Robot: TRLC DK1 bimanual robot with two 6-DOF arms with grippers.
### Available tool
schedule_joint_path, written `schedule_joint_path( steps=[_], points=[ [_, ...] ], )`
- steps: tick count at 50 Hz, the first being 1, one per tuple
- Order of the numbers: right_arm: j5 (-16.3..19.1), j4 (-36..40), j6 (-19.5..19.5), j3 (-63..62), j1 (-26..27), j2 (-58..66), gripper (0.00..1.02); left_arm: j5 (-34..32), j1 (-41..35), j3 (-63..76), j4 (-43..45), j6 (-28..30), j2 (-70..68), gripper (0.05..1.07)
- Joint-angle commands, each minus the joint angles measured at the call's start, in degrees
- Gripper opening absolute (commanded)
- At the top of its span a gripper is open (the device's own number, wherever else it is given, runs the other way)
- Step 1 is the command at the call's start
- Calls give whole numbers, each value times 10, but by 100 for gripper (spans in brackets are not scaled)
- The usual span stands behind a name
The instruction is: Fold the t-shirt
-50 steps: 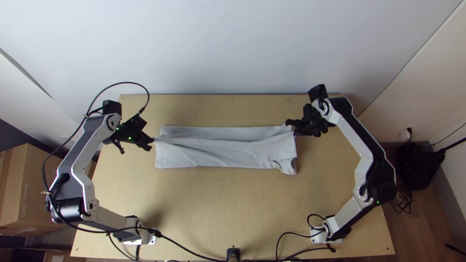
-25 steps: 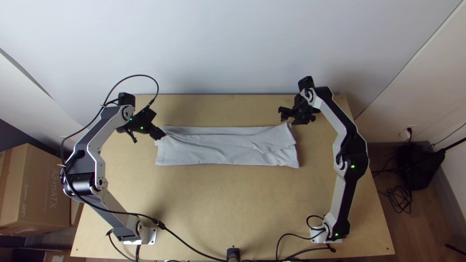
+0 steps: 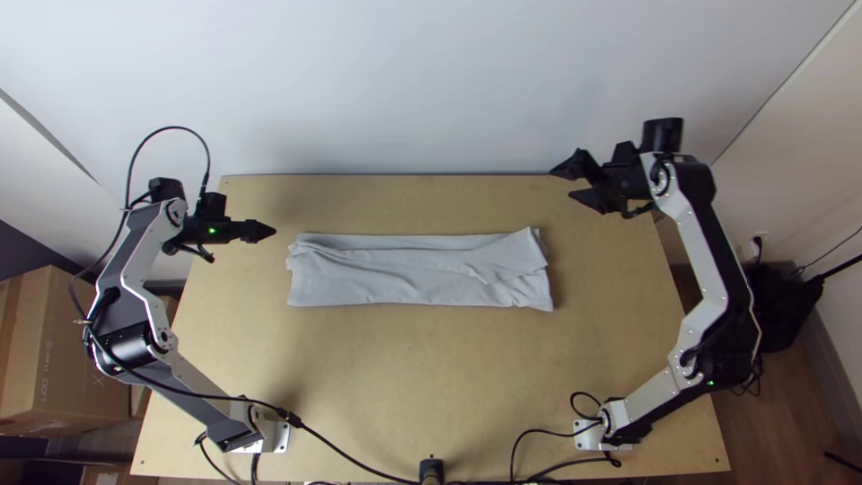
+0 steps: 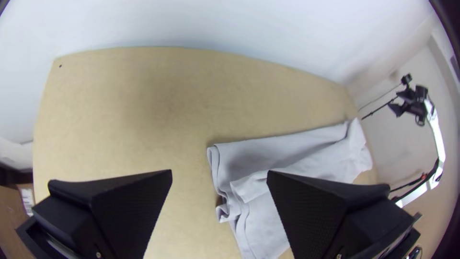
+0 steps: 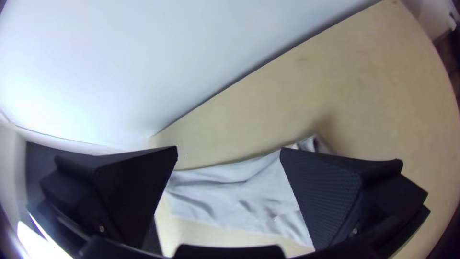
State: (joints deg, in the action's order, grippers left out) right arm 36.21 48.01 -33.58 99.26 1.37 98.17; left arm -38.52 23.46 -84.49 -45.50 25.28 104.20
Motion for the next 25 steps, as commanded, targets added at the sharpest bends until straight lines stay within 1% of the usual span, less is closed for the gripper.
schedule_joint_path(
  steps=[1,4,7,10,15,19,25],
  points=[
    [78,-7,-63,-15,18,-29,99,-39,21,37,-4,-16,5,101],
    [152,-9,-85,-10,26,-46,99,-63,31,50,-1,-16,20,101],
    [193,-10,-99,-8,29,-61,99,-67,34,55,-9,-16,40,101],
    [237,-10,-107,-10,29,-76,99,-86,37,75,-8,3,42,101],
    [267,-10,-109,-14,29,-98,99,-96,37,91,-6,10,57,102],
    [270,-10,-120,-14,23,-114,99,-97,33,98,-4,13,67,102],
    [270,-10,-126,-16,10,-136,99,-96,15,108,1,14,76,102]
  ],
)
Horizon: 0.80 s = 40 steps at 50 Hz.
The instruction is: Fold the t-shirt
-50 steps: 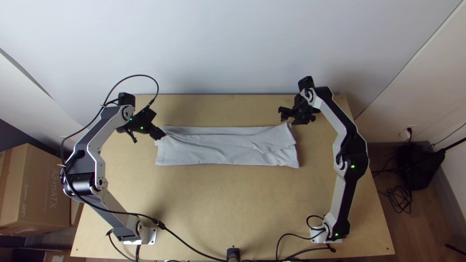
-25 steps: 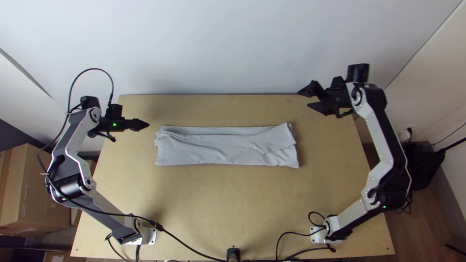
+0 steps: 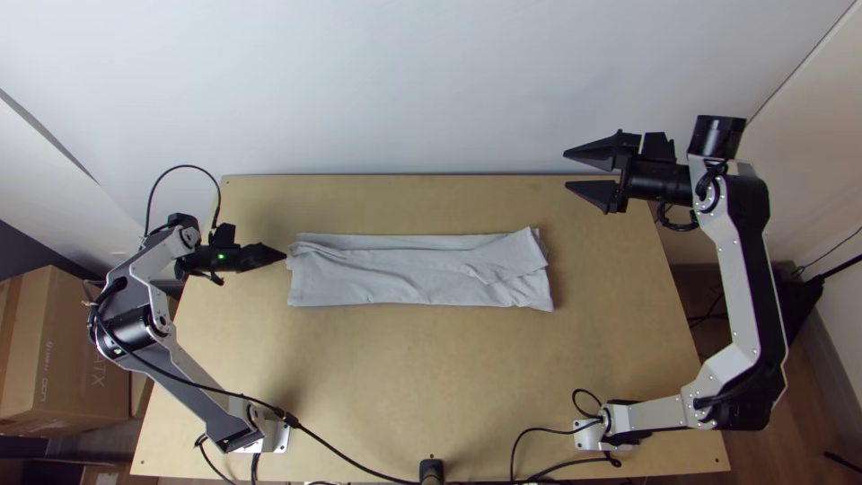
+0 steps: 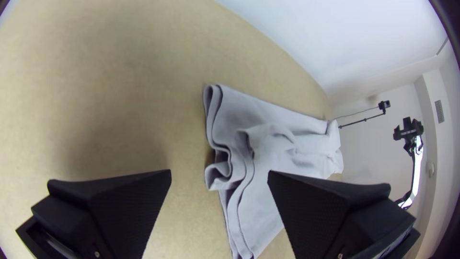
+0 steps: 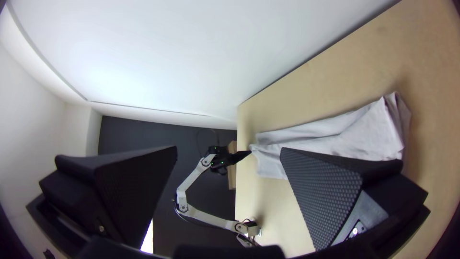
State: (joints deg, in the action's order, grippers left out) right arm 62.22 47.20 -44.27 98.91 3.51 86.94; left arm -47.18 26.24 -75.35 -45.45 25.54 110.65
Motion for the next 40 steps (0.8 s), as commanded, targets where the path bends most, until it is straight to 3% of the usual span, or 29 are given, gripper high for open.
schedule_joint_path(
  steps=[1,13,30,32,34,35,38,40],
  points=[
    [10,-2,-22,-14,-13,-26,99,-8,-16,18,1,11,12,102],
    [9,-2,-24,-11,-18,-40,98,11,-86,21,5,-1,2,102],
    [8,-2,-30,4,-20,-60,98,96,-210,25,94,-106,14,100],
    [7,-2,-29,1,-19,-63,98,104,-221,33,106,-117,8,90],
    [7,-2,-28,-2,-19,-66,98,111,-229,42,123,-133,2,72],
    [7,-2,-28,-5,-19,-68,98,114,-231,48,131,-139,-1,60],
    [7,-3,-27,-11,-18,-73,98,129,-235,65,159,-159,-10,11],
    [7,-3,-26,-14,-18,-76,98,135,-235,75,161,-161,-14,7]
  ],
)
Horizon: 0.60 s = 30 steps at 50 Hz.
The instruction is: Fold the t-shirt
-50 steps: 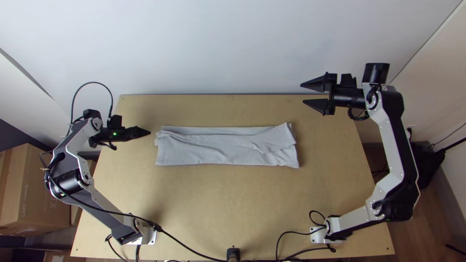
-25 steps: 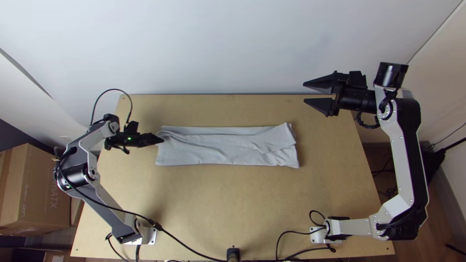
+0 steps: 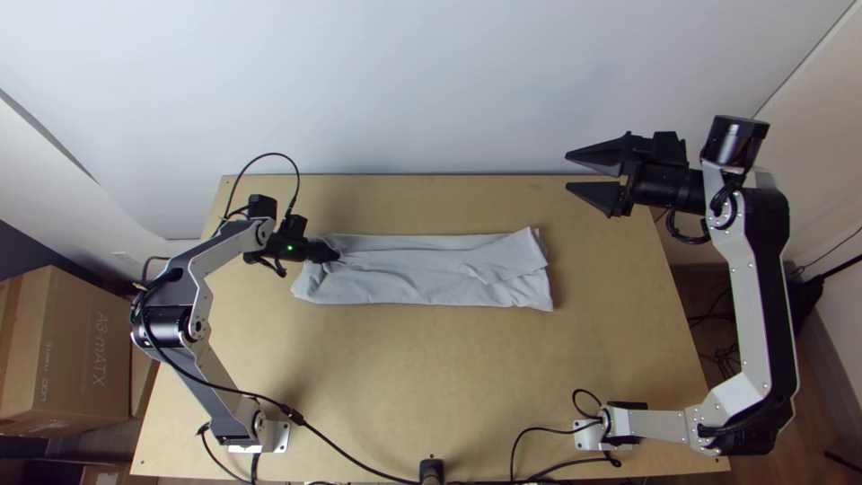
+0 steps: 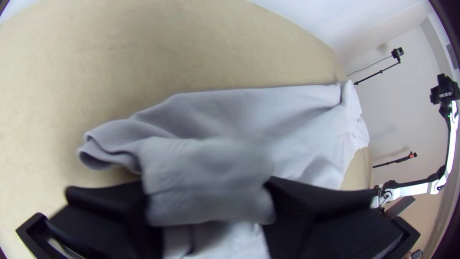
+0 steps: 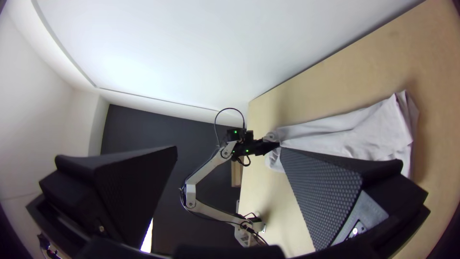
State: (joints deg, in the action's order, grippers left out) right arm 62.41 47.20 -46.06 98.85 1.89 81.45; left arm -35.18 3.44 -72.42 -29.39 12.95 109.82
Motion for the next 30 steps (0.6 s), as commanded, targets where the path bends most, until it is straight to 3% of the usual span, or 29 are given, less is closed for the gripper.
schedule_joint_path(
  steps=[1,9,22,27,30],
  points=[
    [6,-3,-8,-16,-1,-23,98,20,-6,51,0,-35,-9,8],
    [5,-6,1,-45,2,-43,98,25,40,102,-6,-12,-64,7],
    [1,-25,20,-115,5,-75,98,64,230,98,-75,137,-95,7],
    [-27,-25,40,-131,9,-77,98,98,296,58,-100,181,-75,7],
    [-69,-25,60,-140,8,-78,98,135,319,32,-105,183,-73,7]
  ],
)
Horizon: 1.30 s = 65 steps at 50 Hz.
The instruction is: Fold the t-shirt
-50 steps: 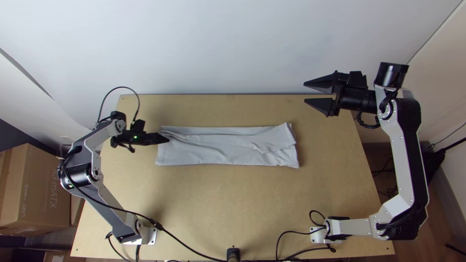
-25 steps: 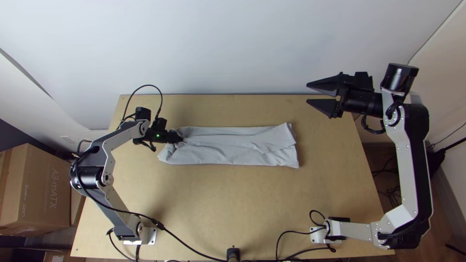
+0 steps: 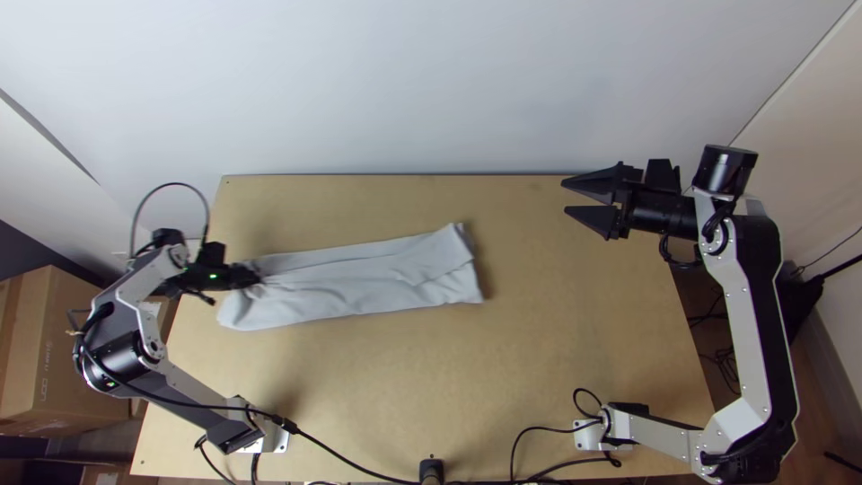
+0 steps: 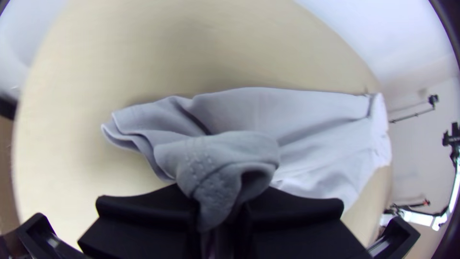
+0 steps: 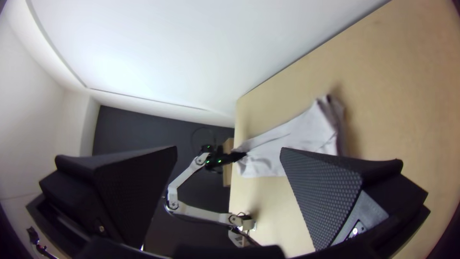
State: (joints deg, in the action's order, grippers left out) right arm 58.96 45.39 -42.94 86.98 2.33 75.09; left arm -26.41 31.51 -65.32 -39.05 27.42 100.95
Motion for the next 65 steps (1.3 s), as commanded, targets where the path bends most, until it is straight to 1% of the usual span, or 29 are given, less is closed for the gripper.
schedule_joint_path(
  steps=[1,4,8,11,15,17,20,22,25,29,38,50,56,65],
  points=[
    [-46,-6,34,-25,4,-14,98,51,44,-49,-12,38,14,7],
    [-72,-2,47,-34,1,-14,98,66,55,-79,-38,34,7,7],
    [-100,1,59,-43,-2,-15,98,114,52,-93,-38,30,-21,7],
    [-115,1,66,-49,-3,-16,98,164,36,-102,-36,22,-42,7],
    [-132,3,71,-54,-7,-18,98,230,-3,-106,-47,11,-78,7],
    [-136,4,73,-56,-8,-20,98,254,-28,-112,-51,-6,-95,7],
    [-140,4,73,-57,-8,-23,98,288,-71,-126,-82,-15,-114,7],
    [-140,4,73,-57,-8,-25,98,307,-101,-140,-102,-34,-122,7],
    [-140,4,73,-58,-8,-28,98,322,-145,-164,-146,-56,-124,7],
    [-141,4,73,-61,-7,-36,98,336,-205,-191,-182,-85,-123,7],
    [-141,5,75,-73,-1,-56,98,369,-326,-253,-226,-151,-92,7],
    [-141,5,78,-102,14,-86,98,373,-434,-348,-282,-239,-9,8],
    [-141,7,80,-113,20,-99,98,378,-487,-383,-306,-273,31,7],
    [-141,9,81,-126,28,-116,98,424,-552,-427,-322,-318,108,7]
  ],
)
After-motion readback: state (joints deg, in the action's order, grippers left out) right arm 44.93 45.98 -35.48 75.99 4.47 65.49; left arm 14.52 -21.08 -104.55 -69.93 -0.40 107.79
